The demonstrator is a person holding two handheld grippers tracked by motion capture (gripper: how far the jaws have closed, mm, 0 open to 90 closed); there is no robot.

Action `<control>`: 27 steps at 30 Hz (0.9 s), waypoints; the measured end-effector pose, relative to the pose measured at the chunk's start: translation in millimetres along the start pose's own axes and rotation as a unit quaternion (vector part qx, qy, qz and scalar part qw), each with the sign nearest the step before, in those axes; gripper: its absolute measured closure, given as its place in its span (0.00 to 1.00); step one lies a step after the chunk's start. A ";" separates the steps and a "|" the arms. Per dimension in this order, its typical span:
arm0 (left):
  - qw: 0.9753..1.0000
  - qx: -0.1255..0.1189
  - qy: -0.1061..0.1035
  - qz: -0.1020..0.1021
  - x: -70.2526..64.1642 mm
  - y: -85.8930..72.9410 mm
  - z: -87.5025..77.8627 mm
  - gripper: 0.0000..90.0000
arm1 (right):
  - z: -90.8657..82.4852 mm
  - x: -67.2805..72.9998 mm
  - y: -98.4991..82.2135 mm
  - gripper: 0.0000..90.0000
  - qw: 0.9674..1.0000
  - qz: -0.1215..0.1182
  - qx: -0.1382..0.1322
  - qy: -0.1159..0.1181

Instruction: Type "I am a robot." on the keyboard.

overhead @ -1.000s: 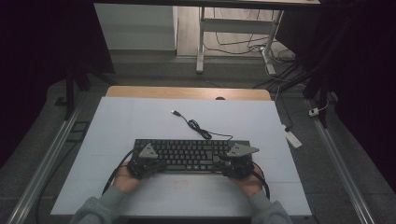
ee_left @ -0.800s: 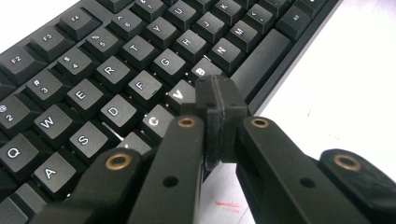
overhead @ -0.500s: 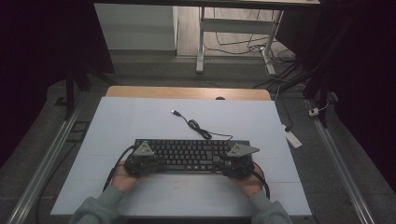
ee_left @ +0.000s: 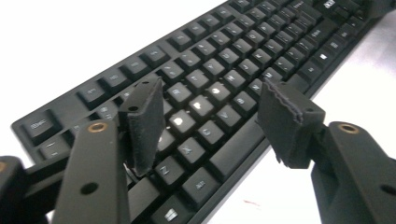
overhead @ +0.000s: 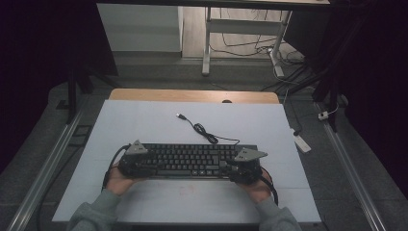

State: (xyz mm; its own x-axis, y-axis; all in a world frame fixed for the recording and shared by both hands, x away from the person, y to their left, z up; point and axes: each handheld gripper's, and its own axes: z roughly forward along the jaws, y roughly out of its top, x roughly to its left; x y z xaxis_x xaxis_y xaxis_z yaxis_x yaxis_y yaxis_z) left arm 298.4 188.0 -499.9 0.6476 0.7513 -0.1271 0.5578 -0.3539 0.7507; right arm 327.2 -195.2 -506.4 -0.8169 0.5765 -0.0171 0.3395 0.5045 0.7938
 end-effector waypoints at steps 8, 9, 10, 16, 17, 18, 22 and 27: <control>1.000 -0.003 0.009 -0.015 9.3 -0.8 -5.9 0.40 | 0.1 0.0 0.0 0.64 1.000 -0.001 -0.001 0.003; 1.000 -0.004 0.010 -0.016 10.0 -0.8 -6.6 0.39 | 0.1 0.0 0.0 0.64 1.000 -0.001 -0.001 0.003; 1.000 -0.005 0.011 -0.017 10.8 -0.8 -7.2 0.39 | 0.1 0.0 0.0 0.64 1.000 -0.001 -0.001 0.003; 1.000 -0.007 0.013 -0.022 13.8 -1.4 -9.2 0.37 | -0.1 -0.1 0.0 0.64 1.000 -0.002 -0.001 0.002; 1.000 -0.007 0.014 -0.023 14.0 -1.6 -9.4 0.37 | -0.1 -0.1 0.0 0.64 1.000 -0.001 -0.001 0.002; 1.000 -0.007 0.014 -0.023 14.3 -1.6 -9.6 0.37 | -0.1 0.0 0.0 0.64 1.000 -0.002 -0.001 0.002; 1.000 -0.007 0.014 -0.020 15.1 -1.9 -9.8 0.37 | 0.4 0.3 -0.1 0.64 1.000 -0.002 0.000 0.002; 1.000 -0.009 0.020 -0.018 16.8 -2.7 -11.6 0.45 | 0.4 0.5 0.0 0.64 1.000 -0.004 0.001 0.002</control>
State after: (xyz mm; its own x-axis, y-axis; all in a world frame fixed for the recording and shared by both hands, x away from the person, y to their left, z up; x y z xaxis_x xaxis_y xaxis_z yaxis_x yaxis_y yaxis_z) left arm 301.7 208.1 -496.5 0.6057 0.7853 -0.1285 0.5708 -0.3162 0.7578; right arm 327.0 -194.7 -506.6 -0.8211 0.5704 -0.0207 0.3340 0.5095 0.7930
